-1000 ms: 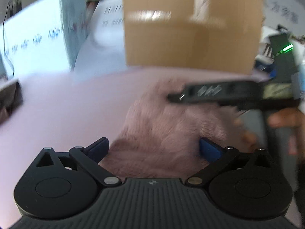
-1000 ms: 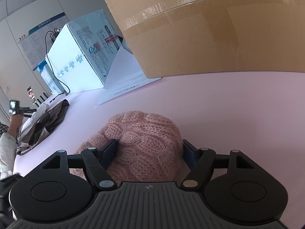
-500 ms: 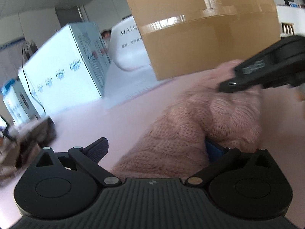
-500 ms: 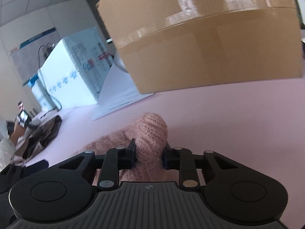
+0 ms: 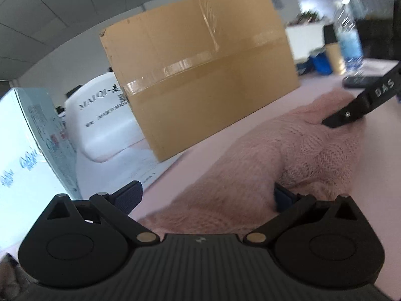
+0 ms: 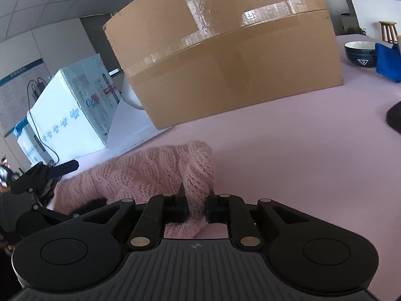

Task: Fold clothes

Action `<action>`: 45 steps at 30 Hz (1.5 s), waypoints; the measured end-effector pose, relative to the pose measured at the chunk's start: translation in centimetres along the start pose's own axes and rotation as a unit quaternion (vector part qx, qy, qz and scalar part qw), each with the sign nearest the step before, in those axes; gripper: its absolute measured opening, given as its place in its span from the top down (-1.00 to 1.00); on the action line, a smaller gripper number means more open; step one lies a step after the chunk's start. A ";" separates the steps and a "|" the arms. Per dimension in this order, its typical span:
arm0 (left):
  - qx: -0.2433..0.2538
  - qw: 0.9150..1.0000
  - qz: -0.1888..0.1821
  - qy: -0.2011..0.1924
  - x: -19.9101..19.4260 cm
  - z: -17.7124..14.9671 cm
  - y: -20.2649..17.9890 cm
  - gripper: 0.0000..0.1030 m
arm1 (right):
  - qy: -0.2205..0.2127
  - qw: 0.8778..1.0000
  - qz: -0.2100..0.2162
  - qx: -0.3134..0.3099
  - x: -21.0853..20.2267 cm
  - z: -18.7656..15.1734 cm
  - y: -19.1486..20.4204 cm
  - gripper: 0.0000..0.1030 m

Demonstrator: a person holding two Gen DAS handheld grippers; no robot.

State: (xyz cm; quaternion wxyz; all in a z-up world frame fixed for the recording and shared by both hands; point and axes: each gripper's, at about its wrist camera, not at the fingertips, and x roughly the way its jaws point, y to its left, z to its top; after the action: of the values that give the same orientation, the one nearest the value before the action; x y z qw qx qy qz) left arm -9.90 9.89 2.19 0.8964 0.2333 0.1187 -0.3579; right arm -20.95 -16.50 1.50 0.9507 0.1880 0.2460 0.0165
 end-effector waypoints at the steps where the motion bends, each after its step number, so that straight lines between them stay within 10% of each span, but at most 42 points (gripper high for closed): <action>1: 0.004 1.000 -0.005 -0.003 -0.4 -0.1 0.2 -1.00 | -0.001 1.000 -0.001 -0.009 -0.1 -0.1 0.2 0.79; 8: 0.033 0.997 -0.031 -0.061 -4.6 -0.5 -0.4 -1.00 | -0.018 1.000 0.000 -0.019 -0.5 0.2 0.9 -0.02; 19: 0.080 0.994 -0.011 -0.069 -6.8 -1.5 -2.1 -1.00 | -0.149 0.984 0.062 -0.074 -3.8 -0.4 3.4 -0.07; 23: 0.074 0.993 0.012 -0.086 -8.1 -1.6 -1.3 -1.00 | -0.078 0.983 0.123 -0.109 -1.4 -1.1 6.6 -0.14; 30: 0.012 0.987 0.102 -0.122 -11.8 -2.5 2.0 -1.00 | 0.019 0.982 0.089 -0.164 1.5 -2.3 8.4 -0.32; 38: -0.084 0.981 0.103 -0.144 -12.5 0.0 4.0 -1.00 | 0.039 0.976 0.100 -0.188 1.7 -2.9 8.7 -0.73; 45: -0.171 0.980 0.100 -0.029 -3.7 3.5 -0.2 -1.00 | -0.014 0.996 0.076 -0.049 -0.1 -2.2 5.6 -0.96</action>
State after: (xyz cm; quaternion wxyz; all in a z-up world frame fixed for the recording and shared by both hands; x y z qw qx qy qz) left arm -12.53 10.14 6.49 0.9575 0.0768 0.1279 -0.2470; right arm -21.73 -10.53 1.85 0.9582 0.1592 0.2163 0.0982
